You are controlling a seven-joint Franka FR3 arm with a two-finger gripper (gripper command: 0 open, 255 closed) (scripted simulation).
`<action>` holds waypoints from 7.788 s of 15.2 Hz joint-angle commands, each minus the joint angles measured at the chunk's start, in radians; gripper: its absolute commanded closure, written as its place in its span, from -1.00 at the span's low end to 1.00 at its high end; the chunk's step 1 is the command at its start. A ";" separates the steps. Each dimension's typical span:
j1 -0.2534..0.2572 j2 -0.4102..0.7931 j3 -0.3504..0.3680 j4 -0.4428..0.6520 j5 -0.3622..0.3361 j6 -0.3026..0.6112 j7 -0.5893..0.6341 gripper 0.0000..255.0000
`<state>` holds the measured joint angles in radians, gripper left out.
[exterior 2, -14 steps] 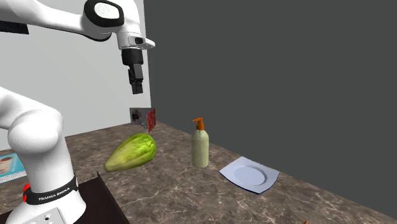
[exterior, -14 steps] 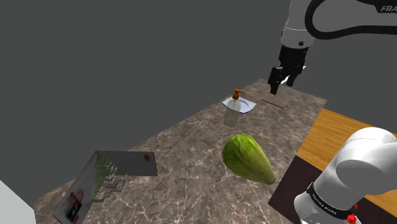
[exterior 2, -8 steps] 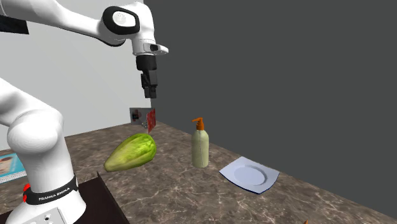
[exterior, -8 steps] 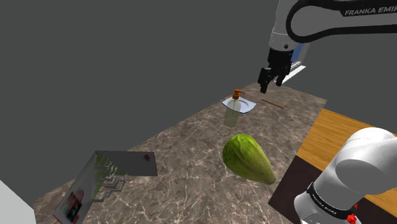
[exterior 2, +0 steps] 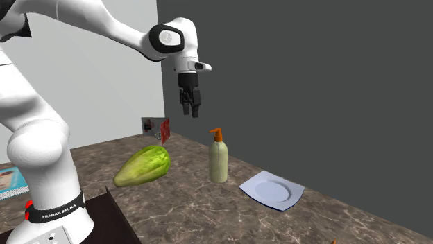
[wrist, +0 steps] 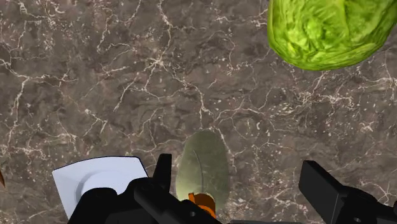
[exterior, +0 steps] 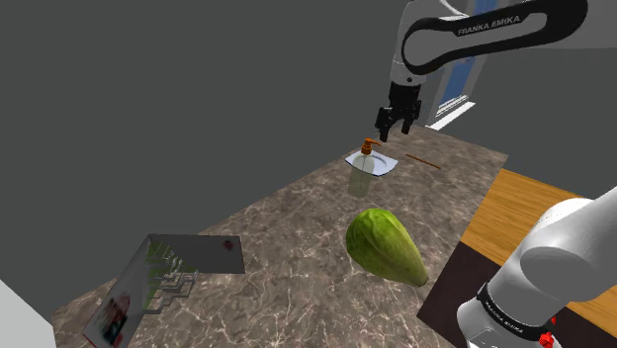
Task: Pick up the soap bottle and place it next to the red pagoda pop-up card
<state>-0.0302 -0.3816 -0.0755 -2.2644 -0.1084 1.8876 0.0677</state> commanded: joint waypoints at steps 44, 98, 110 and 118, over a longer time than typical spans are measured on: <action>-0.015 0.391 -0.062 0.288 0.096 0.094 -0.106 1.00; 0.034 0.465 -0.027 1.067 0.104 -0.612 -0.028 1.00; 0.193 0.380 0.120 0.962 0.098 -0.595 0.276 1.00; 0.298 0.424 0.222 1.019 0.093 -0.610 0.482 1.00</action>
<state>0.2528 0.0334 0.1326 -1.2599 -0.0138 1.2828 0.5188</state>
